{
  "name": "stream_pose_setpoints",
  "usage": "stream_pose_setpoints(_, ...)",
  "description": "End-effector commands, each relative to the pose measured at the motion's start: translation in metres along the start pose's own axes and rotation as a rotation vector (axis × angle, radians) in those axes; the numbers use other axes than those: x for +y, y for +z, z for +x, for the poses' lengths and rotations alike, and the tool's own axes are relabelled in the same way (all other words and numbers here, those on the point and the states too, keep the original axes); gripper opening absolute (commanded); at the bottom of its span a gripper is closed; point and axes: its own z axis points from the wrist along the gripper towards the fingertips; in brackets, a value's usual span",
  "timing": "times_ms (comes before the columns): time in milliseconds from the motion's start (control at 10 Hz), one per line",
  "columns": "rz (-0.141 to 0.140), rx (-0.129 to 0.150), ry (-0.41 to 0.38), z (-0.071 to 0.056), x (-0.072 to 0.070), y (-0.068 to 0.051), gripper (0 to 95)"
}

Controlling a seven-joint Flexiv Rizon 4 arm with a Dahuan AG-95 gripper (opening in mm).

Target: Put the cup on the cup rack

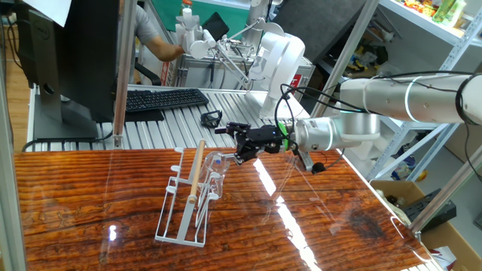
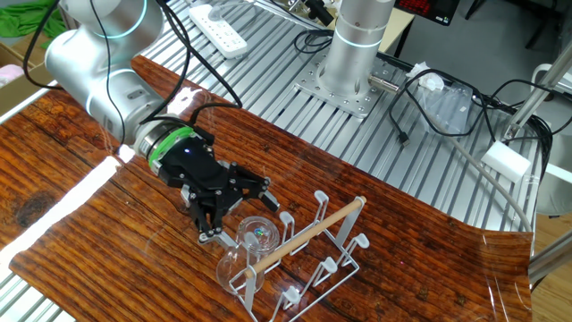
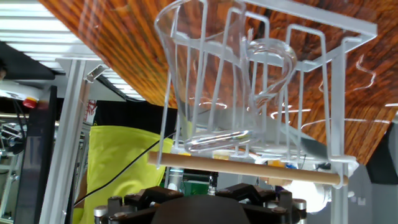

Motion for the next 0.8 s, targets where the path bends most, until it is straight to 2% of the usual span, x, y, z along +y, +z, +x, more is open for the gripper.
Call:
stream_pose_setpoints(100, 0.019, 0.004, -0.024, -0.007, 0.012, -0.008, 95.0)
stream_pose_setpoints(200, 0.019, 0.006, -0.034, -0.016, 0.023, -0.016, 95.0)
stream_pose_setpoints(400, 0.011, 0.032, -0.029, -0.024, 0.039, -0.022, 95.0)
stream_pose_setpoints(600, 0.004, 0.024, 0.015, -0.023, 0.055, -0.022, 95.0)
stream_pose_setpoints(700, 0.002, 0.033, 0.032, -0.022, 0.062, -0.021, 95.0)
stream_pose_setpoints(800, 0.002, 0.030, 0.030, -0.022, 0.063, -0.021, 95.0)
